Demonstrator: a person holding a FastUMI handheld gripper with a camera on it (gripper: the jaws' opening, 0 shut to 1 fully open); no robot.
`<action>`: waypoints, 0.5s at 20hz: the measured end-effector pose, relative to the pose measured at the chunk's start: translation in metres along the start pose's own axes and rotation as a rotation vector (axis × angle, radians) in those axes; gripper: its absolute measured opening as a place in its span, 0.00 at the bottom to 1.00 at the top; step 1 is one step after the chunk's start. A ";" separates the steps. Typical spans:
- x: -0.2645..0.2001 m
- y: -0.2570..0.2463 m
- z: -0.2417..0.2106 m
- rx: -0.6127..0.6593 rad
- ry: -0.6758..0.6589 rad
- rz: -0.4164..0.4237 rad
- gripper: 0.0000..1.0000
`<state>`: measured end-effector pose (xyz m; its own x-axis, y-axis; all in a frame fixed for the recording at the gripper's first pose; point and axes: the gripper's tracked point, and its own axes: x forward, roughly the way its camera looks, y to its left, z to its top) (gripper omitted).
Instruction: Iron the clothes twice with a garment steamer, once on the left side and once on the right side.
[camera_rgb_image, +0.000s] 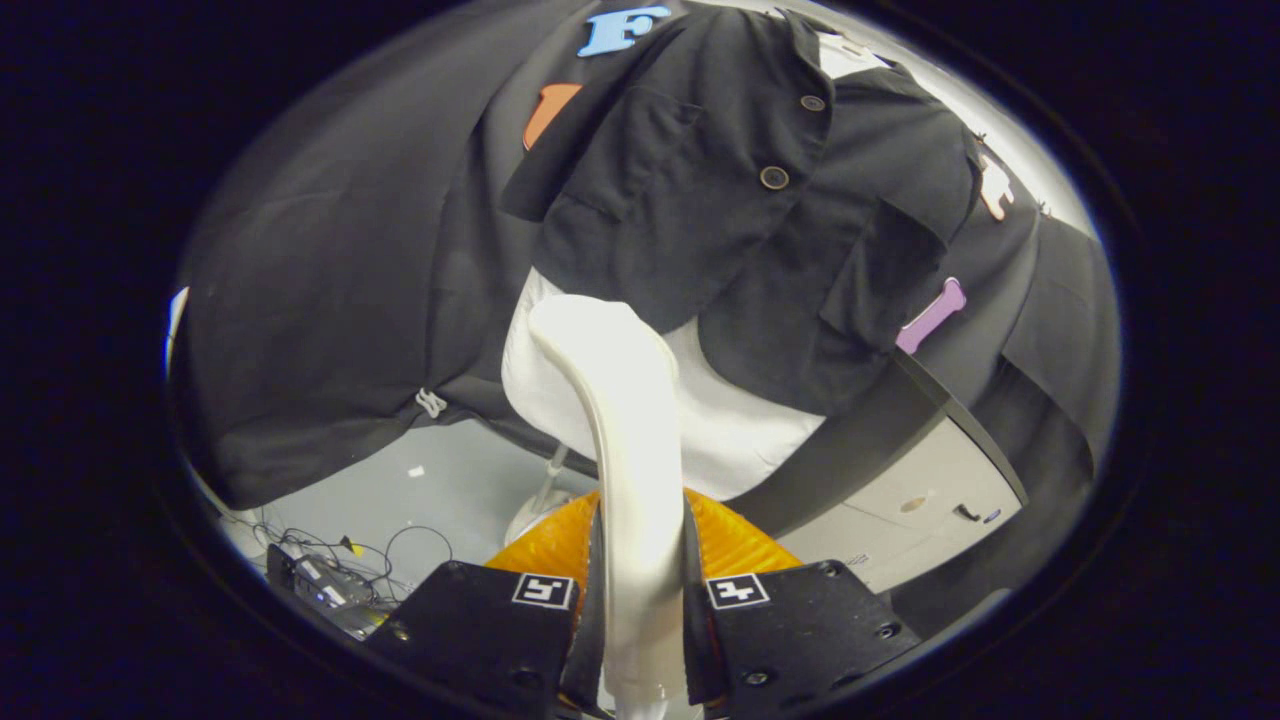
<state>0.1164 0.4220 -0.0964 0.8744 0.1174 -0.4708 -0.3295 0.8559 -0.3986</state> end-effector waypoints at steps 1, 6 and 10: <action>-0.005 -0.006 -0.005 0.007 0.001 0.003 0.35; -0.031 -0.047 -0.026 0.055 0.009 -0.006 0.35; -0.050 -0.084 -0.043 0.109 0.025 -0.021 0.35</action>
<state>0.0849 0.3227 -0.0737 0.8710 0.0871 -0.4835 -0.2691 0.9080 -0.3213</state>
